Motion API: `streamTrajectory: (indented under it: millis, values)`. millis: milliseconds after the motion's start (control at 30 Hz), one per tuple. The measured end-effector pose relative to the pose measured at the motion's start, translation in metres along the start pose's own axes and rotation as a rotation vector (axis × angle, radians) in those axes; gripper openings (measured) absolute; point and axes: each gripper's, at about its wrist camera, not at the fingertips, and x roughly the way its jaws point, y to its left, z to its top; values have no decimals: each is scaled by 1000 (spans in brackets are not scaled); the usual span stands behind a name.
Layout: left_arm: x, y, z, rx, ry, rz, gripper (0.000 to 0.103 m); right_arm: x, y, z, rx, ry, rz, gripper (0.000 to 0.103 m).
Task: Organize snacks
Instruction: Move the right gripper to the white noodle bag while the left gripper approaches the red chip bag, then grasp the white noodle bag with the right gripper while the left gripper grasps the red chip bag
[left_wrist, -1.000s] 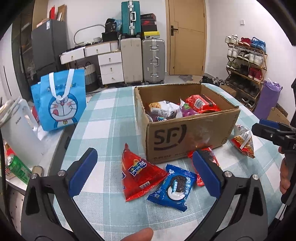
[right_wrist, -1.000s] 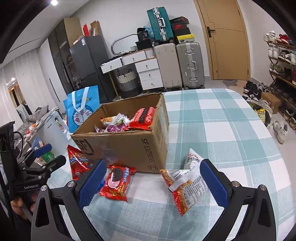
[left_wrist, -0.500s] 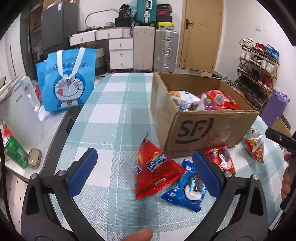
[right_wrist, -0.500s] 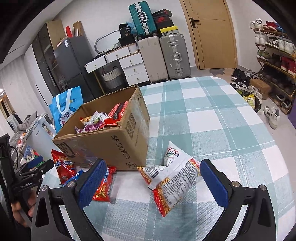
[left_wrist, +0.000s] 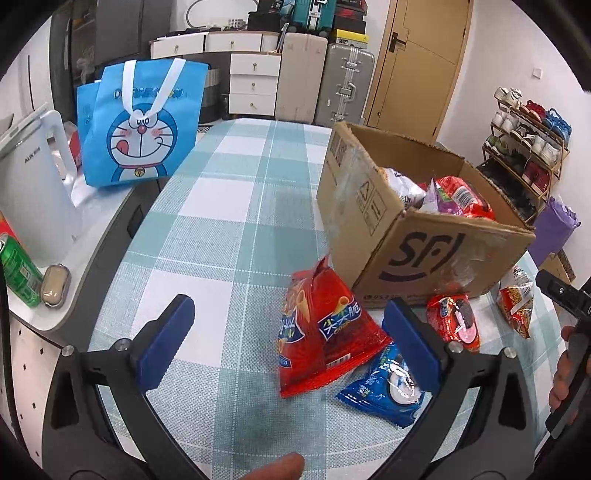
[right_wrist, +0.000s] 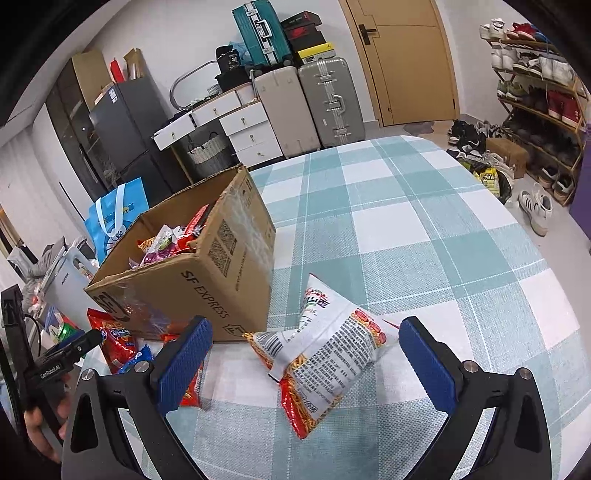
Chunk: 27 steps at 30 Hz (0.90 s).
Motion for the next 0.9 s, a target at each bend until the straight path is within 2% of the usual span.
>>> streamTrajectory:
  millis: [467,567,733,900]
  values:
    - [18,-2,-7,-3,38,-4,102,19,-18,-3,69,60,12,102]
    - [19,-5,-8,11,34,-7,102,26,-23,-4,97,83,31,102]
    - [24,-10,-9,16,40,-20,102,38,-31,-7,194,133,131,102]
    - [29,-12,-9,9,45,-22,102,41,-26,-7,179,136,136,102]
